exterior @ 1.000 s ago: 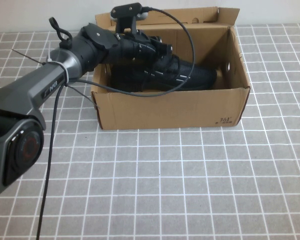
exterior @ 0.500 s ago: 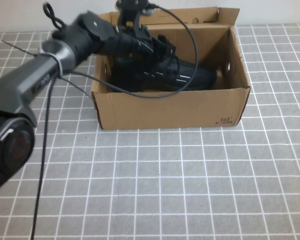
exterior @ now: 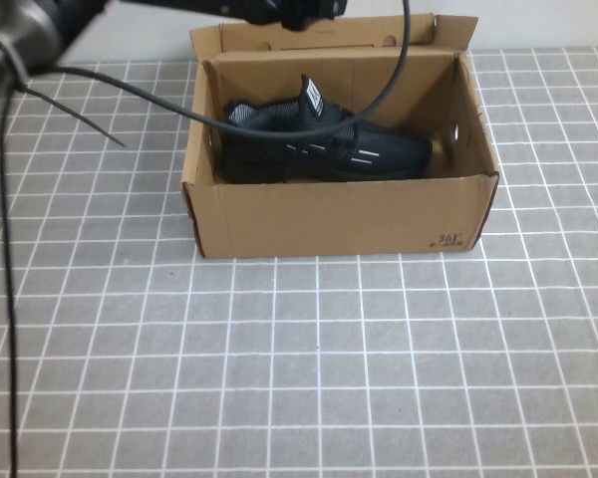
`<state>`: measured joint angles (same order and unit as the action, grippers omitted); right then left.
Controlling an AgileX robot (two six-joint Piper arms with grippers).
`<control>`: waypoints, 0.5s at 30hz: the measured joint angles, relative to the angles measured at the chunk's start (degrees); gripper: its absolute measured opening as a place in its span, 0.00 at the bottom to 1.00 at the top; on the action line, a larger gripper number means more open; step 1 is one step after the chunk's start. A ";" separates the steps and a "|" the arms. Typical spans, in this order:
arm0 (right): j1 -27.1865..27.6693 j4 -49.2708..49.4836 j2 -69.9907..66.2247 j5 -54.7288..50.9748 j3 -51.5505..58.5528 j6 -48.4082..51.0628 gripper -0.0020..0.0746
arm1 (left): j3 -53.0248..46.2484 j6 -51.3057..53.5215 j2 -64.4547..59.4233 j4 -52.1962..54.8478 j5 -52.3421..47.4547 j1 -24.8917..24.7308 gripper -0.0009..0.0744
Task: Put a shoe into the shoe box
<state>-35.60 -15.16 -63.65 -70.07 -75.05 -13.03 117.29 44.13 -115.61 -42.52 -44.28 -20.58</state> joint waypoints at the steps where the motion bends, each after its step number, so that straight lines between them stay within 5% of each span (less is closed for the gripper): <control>1: 0.00 0.13 0.00 0.00 0.00 0.34 0.01 | 0.00 0.00 1.12 0.42 -1.71 0.00 0.18; 6: 0.00 0.39 0.60 0.00 0.00 1.31 0.01 | 0.00 1.60 5.78 3.63 -7.42 0.00 0.03; 15: 0.00 1.79 9.04 -1.49 0.00 1.39 0.01 | -0.39 -14.29 18.17 29.80 -11.60 0.21 0.01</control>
<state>-35.60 -13.37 -54.60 -71.56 -75.05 -11.65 116.90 29.85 -97.44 -12.73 -55.87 -20.37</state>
